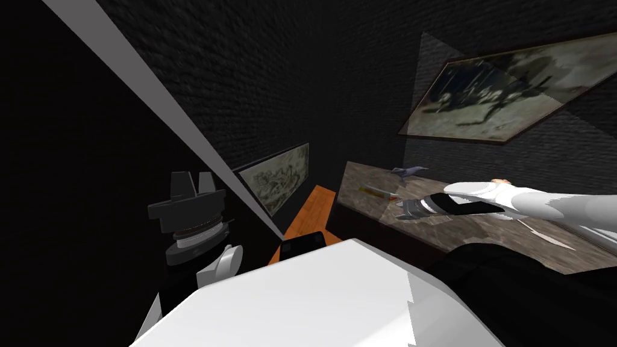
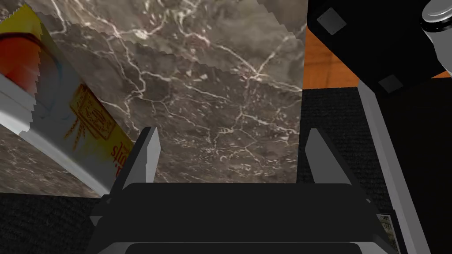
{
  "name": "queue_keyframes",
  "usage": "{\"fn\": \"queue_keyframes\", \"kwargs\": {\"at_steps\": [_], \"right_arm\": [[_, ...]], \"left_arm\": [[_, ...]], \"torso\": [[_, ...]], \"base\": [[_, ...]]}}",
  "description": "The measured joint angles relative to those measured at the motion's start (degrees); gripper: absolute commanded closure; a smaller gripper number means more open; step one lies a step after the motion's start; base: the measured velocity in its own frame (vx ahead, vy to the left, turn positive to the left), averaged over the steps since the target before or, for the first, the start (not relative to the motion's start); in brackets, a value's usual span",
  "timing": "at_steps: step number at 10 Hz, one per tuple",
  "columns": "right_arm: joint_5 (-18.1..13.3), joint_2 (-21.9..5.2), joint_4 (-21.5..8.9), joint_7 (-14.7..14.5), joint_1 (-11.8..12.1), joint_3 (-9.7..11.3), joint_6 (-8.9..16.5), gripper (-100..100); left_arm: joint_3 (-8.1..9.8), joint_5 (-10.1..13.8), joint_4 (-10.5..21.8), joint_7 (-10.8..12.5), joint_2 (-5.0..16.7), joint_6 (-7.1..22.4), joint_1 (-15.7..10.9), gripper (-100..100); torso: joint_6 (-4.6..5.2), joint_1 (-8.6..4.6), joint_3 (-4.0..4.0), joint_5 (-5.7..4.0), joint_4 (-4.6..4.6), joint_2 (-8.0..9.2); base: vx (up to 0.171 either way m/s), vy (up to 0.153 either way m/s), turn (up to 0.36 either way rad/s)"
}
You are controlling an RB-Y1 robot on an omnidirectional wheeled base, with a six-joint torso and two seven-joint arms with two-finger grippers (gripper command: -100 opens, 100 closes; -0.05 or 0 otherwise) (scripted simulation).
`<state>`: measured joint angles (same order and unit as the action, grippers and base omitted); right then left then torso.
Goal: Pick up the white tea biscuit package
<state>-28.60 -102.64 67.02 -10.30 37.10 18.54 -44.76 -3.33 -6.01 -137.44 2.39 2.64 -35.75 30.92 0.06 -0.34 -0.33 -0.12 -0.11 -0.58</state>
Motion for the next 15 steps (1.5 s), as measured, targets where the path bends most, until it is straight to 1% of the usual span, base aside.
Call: {"fn": "queue_keyframes", "kwargs": {"at_steps": [1,2,3,5,6,7,8,9,10,11,12,13,14,15], "right_arm": [[1.7,-2.3,0.0,-1.0,1.9,-0.4,-0.3,-100],[1.1,-3.0,-0.3,-0.8,1.1,-0.1,-0.7,-100],[-0.2,-3.7,-0.9,-0.1,0.1,0.5,-1.5,-100],[-0.2,-6.0,-1.2,-0.1,0.5,1.6,-3.2,-100],[1.3,-7.3,-0.7,-0.7,1.6,2.6,-3.8,-100],[0.5,-7.0,-0.5,-0.5,1.3,2.8,-4.1,-100],[-1.8,-6.1,-0.8,0.5,0.6,2.7,-5.0,-100],[-2.1,-6.0,-0.8,0.8,0.6,2.7,-5.3,0],[-2.1,-6.0,-0.8,0.8,0.6,2.7,-5.2,-100],[-1.9,-5.3,-1.0,0.9,0.8,3.0,-4.8,-100],[-3.8,-3.6,-1.7,2.1,-0.1,3.0,-4.6,-100],[-2.2,-3.5,-1.5,2.4,1.0,3.5,-3.7,-100],[-1.7,-2.7,-2.3,2.4,1.3,3.9,-3.2,-100],[-1.7,-2.6,-2.4,2.4,1.3,3.9,-3.2,100]], "left_arm": [[0.00,0.0,0.0,0.0,0.0,0.0,0.0,0],[0.00,0.0,0.0,0.0,0.0,0.0,0.0,0],[0.00,0.0,0.0,0.0,0.0,0.0,0.0,0],[0.00,0.0,0.0,0.0,0.0,0.0,0.0,0],[0.00,0.0,0.0,0.0,0.0,0.0,0.0,0],[0.00,0.0,0.0,0.0,0.0,0.0,0.0,0],[0.00,0.0,0.0,0.0,0.0,0.0,0.0,0],[0.00,0.0,0.0,0.0,0.0,0.0,0.0,0],[-0.01,0.0,0.0,0.0,0.0,0.0,0.0,0],[-0.01,0.0,0.0,0.0,0.0,0.0,0.0,0],[-0.01,0.0,0.0,0.0,0.0,0.0,0.0,0],[-0.01,0.0,0.0,0.0,0.0,0.0,0.0,0],[-0.01,0.0,0.0,0.0,0.0,0.0,0.0,0],[0.00,0.0,0.0,0.0,0.0,0.0,0.0,0]], "torso": [[-0.04,0.00,0.00,0.02,0.00,-0.01],[0.01,0.06,0.06,0.01,0.02,0.10],[-0.04,0.06,0.06,0.02,0.03,0.10],[0.00,-0.14,-0.14,-0.04,-0.06,-0.26],[-0.01,-0.13,-0.19,-0.04,-0.08,-0.33],[0.04,0.03,0.00,-0.03,-0.01,0.01],[0.04,0.17,0.12,0.01,0.05,0.20],[0.07,0.31,0.21,0.05,0.09,0.35],[0.08,0.39,0.26,0.08,0.11,0.44],[0.01,0.40,0.34,0.08,0.14,0.59],[0.03,0.37,0.43,0.07,0.18,0.74],[0.06,0.39,0.49,0.08,0.20,0.83],[0.07,0.40,0.53,0.08,0.22,0.89],[0.12,0.40,0.46,0.09,0.21,0.76]], "base": [[0.087,-0.075,0.110],[0.092,-0.078,0.204],[0.163,-0.123,0.270],[0.206,-0.138,0.166],[0.069,-0.084,0.161],[0.045,-0.048,0.085],[0.017,-0.021,0.029],[0.005,-0.005,-0.003],[-0.047,-0.008,0.252],[-0.090,-0.019,0.324],[-0.103,-0.013,0.264],[-0.110,-0.006,0.234],[-0.048,-0.005,0.041],[-0.008,-0.001,-0.010]]}}
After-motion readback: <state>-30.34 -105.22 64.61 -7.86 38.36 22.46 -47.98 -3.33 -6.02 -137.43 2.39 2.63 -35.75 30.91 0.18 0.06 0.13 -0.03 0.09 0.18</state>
